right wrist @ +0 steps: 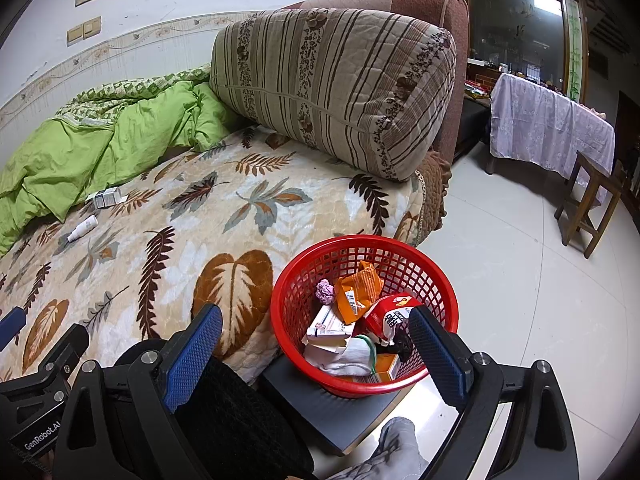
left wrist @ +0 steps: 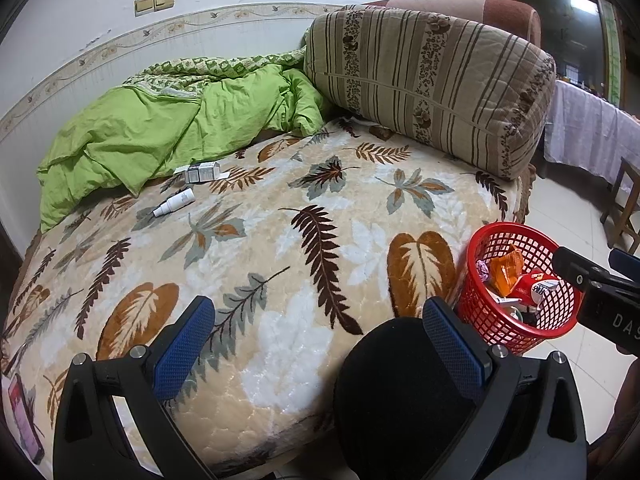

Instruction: Collect trash

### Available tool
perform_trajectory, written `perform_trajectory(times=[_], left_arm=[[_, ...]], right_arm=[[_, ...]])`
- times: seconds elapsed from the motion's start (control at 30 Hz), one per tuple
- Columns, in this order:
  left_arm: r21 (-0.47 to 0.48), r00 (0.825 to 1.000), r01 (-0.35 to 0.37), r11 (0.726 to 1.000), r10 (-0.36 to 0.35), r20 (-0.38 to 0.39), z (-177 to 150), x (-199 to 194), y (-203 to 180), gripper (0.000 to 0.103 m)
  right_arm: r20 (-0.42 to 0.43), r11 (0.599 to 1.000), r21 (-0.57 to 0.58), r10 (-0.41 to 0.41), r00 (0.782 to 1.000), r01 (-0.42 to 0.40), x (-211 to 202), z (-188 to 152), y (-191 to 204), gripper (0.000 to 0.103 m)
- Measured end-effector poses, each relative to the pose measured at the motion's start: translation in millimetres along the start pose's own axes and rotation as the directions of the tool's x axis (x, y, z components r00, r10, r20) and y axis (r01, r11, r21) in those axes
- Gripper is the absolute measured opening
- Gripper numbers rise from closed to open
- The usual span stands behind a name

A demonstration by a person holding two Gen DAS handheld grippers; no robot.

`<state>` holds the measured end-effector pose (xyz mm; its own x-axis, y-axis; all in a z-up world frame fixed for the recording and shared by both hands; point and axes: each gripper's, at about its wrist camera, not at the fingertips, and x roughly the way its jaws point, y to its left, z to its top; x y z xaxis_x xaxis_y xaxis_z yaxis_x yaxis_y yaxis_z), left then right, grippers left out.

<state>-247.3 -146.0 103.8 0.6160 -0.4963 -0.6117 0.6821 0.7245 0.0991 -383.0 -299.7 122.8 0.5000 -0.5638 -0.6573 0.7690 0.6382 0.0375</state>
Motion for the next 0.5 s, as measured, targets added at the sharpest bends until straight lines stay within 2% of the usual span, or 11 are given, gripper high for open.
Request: perform_trajectory(times=[0.5], left_arm=[[-0.002,1.000,0.000,1.000,0.000,-0.001,1.2,0.0,1.1,0.103]], right_arm=[[-0.002,1.000,0.000,0.000,1.000,0.000,0.3,0.6,-0.5,0.095]])
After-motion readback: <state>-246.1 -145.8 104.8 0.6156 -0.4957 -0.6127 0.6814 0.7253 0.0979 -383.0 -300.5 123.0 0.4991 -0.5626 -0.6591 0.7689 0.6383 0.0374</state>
